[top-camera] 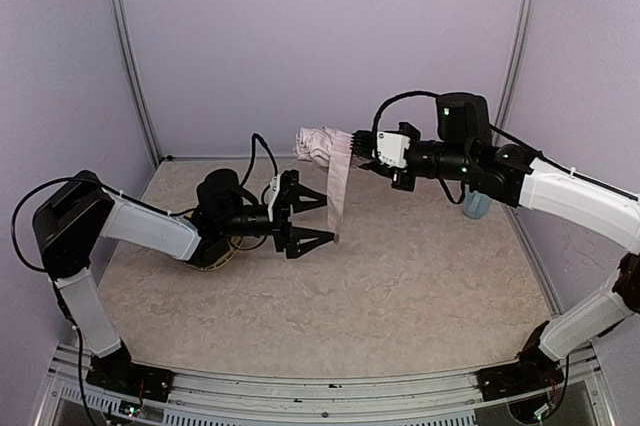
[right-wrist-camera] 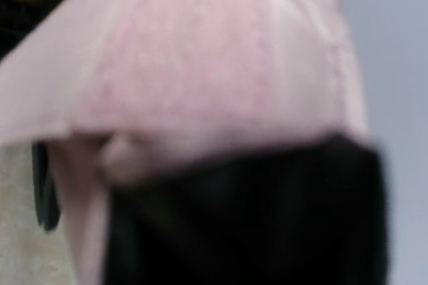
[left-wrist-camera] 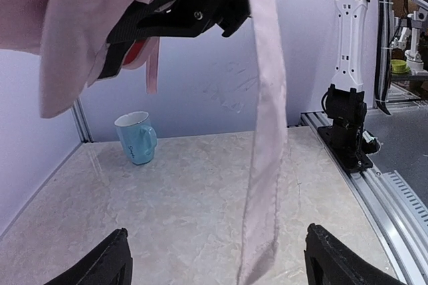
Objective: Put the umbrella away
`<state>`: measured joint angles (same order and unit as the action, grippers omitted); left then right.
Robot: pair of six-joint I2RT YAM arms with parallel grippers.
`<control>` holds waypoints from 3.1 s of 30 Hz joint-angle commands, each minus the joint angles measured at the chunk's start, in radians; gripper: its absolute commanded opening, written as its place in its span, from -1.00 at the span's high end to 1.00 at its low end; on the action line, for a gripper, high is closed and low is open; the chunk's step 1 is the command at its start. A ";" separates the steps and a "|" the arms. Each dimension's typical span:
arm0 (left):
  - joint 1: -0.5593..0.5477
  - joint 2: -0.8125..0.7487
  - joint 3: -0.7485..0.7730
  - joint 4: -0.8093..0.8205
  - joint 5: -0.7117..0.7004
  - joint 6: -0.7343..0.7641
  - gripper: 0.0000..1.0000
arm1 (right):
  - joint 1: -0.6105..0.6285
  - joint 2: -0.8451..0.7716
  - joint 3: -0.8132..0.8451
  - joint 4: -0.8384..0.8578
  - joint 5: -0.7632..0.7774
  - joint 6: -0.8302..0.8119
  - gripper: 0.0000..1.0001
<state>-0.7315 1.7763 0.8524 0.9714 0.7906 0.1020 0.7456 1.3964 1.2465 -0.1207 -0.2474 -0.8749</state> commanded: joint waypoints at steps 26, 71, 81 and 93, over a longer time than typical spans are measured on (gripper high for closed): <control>-0.015 0.223 0.121 -0.310 0.113 0.182 1.00 | -0.141 -0.063 0.204 0.000 -0.355 0.308 1.00; 0.098 0.343 0.583 -0.770 -0.362 0.724 1.00 | 0.229 0.450 -0.375 -0.220 0.009 0.201 1.00; 0.097 0.414 0.624 -0.738 -0.602 0.690 0.37 | 0.207 0.527 -0.355 -0.216 0.062 0.191 1.00; 0.111 -0.164 0.151 -0.689 -0.379 0.483 0.17 | 0.158 0.549 -0.318 -0.251 -0.020 0.216 1.00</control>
<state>-0.5976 1.8824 1.2118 0.2218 0.2165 0.6556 0.9180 1.8404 0.9928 -0.0669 -0.2062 -0.6811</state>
